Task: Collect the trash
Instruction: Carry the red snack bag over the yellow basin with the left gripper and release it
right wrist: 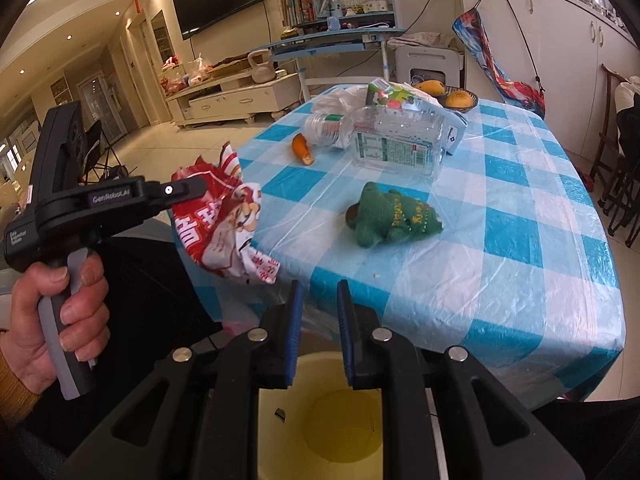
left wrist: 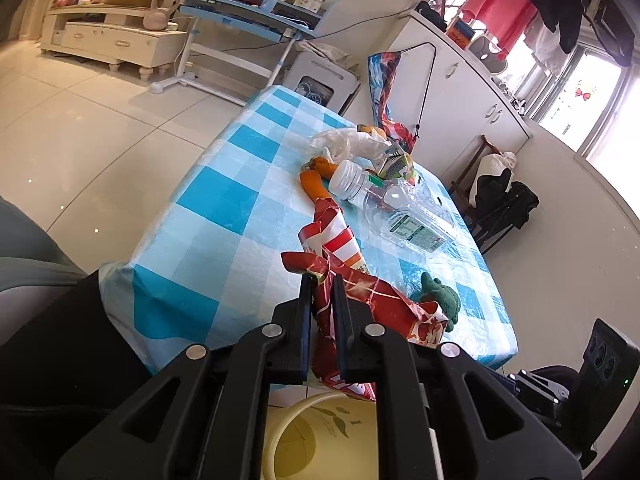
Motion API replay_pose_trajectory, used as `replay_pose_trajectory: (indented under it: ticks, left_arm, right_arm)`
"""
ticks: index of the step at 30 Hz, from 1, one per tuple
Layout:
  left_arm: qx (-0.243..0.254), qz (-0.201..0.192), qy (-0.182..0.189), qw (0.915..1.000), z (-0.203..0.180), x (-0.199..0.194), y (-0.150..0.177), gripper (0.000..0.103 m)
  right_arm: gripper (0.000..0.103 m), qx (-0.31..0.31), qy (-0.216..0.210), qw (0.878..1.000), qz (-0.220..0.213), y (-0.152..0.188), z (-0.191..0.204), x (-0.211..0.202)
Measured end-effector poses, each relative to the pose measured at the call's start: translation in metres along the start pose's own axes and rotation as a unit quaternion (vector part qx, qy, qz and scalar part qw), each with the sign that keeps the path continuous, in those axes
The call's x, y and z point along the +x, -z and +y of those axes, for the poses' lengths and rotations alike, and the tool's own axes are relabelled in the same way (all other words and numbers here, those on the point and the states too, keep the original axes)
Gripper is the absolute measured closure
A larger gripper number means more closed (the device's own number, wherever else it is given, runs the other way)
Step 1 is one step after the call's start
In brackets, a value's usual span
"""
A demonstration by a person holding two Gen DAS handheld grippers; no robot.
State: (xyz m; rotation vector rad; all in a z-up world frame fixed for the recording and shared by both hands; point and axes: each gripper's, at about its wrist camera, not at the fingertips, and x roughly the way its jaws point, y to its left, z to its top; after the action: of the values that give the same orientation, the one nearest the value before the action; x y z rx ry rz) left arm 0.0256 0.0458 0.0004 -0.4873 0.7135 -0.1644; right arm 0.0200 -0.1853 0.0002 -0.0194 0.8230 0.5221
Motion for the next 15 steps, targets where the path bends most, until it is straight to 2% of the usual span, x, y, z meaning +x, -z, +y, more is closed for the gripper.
replay_pose_trajectory:
  ticks: [12,14,15]
  left_arm:
    - [0.017,0.006,0.006,0.9998,-0.006,-0.006,0.008,0.094]
    - [0.023,0.009,0.007,0.9997,-0.009,-0.006,0.009,0.094]
    - [0.026,0.011,0.008,0.9996,-0.010,-0.006,0.010,0.094]
  right_arm:
    - [0.084,0.013,-0.009,0.998,0.063,0.033,0.005,-0.007]
    - [0.063,0.019,-0.013,0.997,0.071,0.035,0.003,-0.006]
    - [0.059,0.020,-0.009,0.997,0.067,0.035,0.002,-0.008]
